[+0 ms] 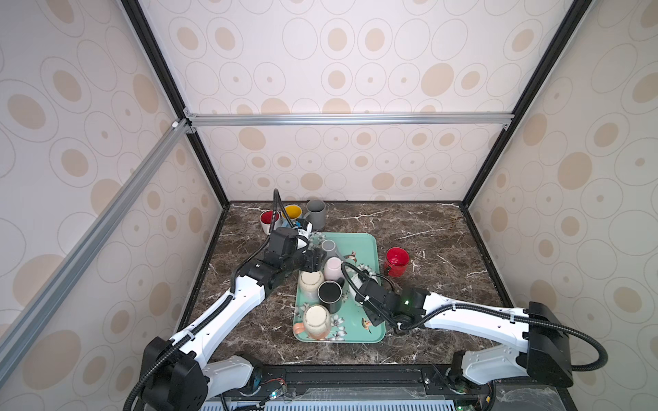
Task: Turn the mug right side up
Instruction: Pick up the mug from the tray, then place the mug at the center of the table.
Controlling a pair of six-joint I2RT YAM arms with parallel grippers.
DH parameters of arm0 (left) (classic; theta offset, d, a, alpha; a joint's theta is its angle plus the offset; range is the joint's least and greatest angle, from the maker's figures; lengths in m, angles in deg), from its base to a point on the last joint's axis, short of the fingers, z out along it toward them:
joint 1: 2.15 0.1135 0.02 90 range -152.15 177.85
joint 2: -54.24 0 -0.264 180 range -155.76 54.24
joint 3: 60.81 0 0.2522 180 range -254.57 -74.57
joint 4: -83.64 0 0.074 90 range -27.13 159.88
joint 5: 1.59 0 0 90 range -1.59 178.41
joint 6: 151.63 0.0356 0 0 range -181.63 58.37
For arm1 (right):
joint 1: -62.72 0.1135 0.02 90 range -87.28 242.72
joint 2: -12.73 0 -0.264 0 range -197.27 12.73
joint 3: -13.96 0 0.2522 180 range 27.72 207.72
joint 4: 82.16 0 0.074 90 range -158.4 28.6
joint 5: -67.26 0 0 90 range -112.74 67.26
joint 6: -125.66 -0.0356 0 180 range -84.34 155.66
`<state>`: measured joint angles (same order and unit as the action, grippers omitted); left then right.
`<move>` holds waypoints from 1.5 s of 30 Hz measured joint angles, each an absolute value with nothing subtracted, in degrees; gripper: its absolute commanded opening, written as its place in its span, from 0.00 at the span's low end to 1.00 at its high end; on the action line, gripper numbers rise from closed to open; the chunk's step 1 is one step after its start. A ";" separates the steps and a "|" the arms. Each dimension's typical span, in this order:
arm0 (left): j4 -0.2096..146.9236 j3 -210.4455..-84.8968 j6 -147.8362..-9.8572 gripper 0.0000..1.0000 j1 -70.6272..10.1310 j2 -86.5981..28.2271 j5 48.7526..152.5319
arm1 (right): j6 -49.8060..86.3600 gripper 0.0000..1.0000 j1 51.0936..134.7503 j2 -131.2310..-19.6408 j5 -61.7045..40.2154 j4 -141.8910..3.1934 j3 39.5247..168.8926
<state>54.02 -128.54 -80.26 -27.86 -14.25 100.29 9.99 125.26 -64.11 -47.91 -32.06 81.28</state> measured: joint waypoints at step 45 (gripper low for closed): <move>102.37 -109.13 -107.06 0.84 -23.03 -5.13 132.03 | -9.33 0.00 105.00 -60.20 -8.48 -72.32 82.87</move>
